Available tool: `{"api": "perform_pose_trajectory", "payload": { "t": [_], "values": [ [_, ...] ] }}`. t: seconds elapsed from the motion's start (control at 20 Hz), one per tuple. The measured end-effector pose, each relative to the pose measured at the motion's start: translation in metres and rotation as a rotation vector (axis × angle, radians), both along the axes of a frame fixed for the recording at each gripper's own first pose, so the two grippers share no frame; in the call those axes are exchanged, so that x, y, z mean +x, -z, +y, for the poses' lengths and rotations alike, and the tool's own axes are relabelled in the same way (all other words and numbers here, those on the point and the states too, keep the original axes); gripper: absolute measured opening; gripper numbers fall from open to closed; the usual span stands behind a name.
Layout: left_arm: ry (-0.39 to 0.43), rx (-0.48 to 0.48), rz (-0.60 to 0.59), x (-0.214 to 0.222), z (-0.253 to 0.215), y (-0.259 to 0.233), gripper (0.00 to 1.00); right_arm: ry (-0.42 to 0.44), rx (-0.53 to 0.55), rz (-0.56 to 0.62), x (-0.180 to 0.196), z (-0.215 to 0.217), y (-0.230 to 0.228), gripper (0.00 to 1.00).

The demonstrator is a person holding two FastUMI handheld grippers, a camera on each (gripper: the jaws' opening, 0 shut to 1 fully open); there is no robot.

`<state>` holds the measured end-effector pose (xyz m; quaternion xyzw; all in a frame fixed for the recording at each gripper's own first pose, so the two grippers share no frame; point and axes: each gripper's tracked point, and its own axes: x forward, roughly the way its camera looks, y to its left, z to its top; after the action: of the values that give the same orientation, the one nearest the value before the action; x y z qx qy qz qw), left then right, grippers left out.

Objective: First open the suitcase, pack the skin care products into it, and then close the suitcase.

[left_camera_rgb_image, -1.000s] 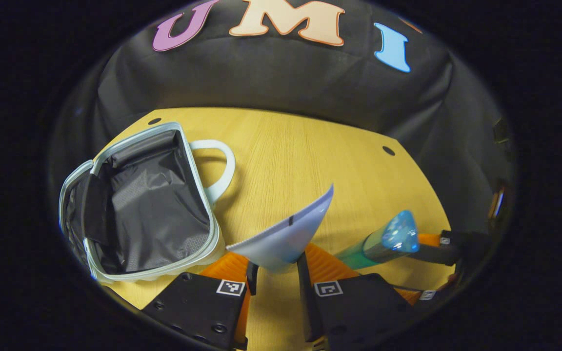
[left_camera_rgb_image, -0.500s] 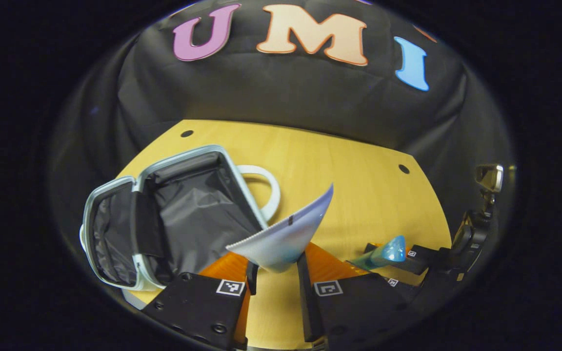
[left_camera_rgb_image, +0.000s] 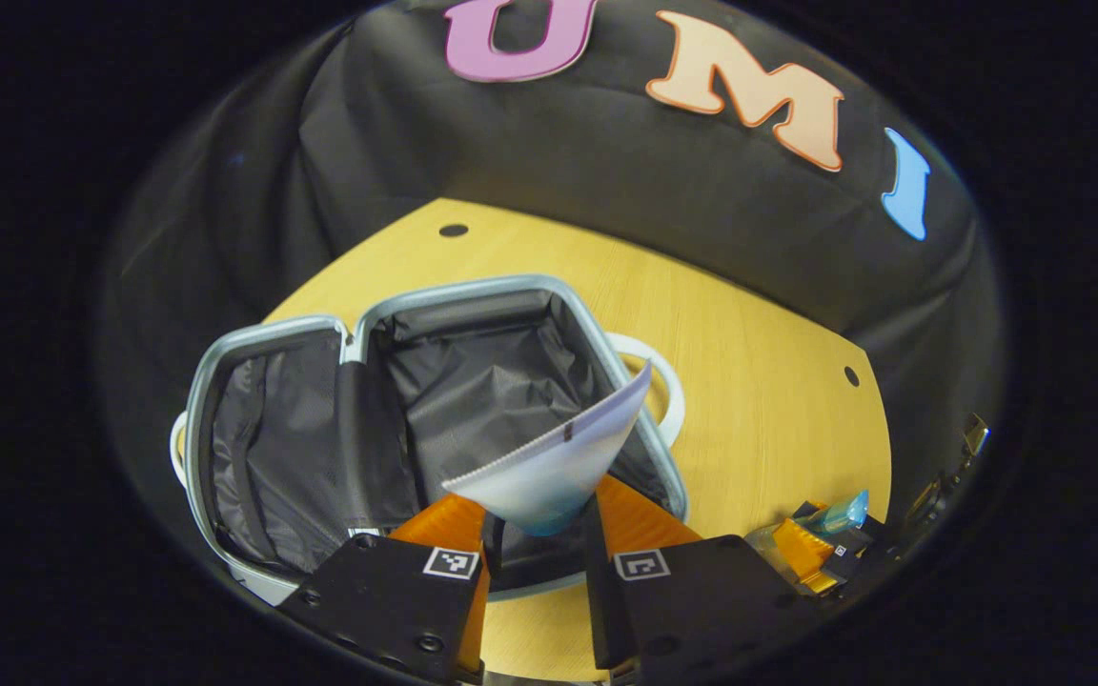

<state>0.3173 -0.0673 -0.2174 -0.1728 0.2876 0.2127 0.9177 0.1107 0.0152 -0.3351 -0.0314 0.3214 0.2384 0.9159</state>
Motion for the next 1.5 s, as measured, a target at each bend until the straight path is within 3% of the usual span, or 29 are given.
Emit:
{"api": "perform_pose_trajectory", "payload": {
  "t": [0.2, 0.5, 0.75, 0.8, 1.05, 1.25, 1.4, 1.45, 1.5],
  "values": [
    [0.111, -0.158, 0.097, 0.0, 0.005, 0.035, 0.37, 0.055, -0.025, 0.012, -0.002, 0.003, 0.0, 0.45],
    [0.195, -0.282, 0.234, -0.01, 0.018, 0.069, 0.37, 0.149, -0.062, 0.011, -0.012, 0.018, -0.021, 0.42],
    [0.234, -0.352, 0.285, -0.013, 0.017, 0.078, 0.41, 0.128, -0.083, 0.033, -0.023, 0.053, -0.055, 0.45],
    [0.245, -0.35, 0.276, -0.014, 0.017, 0.072, 0.38, 0.121, -0.088, 0.029, -0.023, 0.062, -0.063, 0.42],
    [0.281, -0.337, 0.188, -0.027, 0.014, 0.037, 0.88, 0.061, -0.082, 0.028, -0.01, 0.117, -0.086, 0.42],
    [0.259, -0.284, 0.086, -0.059, 0.04, 0.003, 0.91, -0.03, -0.096, 0.064, -0.003, 0.169, -0.075, 0.42],
    [0.18, -0.248, 0.015, -0.093, 0.073, -0.016, 0.92, -0.086, -0.125, 0.105, -0.002, 0.199, -0.054, 0.45],
    [0.144, -0.235, -0.004, -0.107, 0.087, -0.021, 0.92, -0.102, -0.142, 0.113, -0.001, 0.207, -0.045, 0.41],
    [0.114, -0.232, -0.015, -0.12, 0.097, -0.027, 1.0, -0.116, -0.159, 0.122, -0.001, 0.214, -0.038, 0.41]
  ]
}}
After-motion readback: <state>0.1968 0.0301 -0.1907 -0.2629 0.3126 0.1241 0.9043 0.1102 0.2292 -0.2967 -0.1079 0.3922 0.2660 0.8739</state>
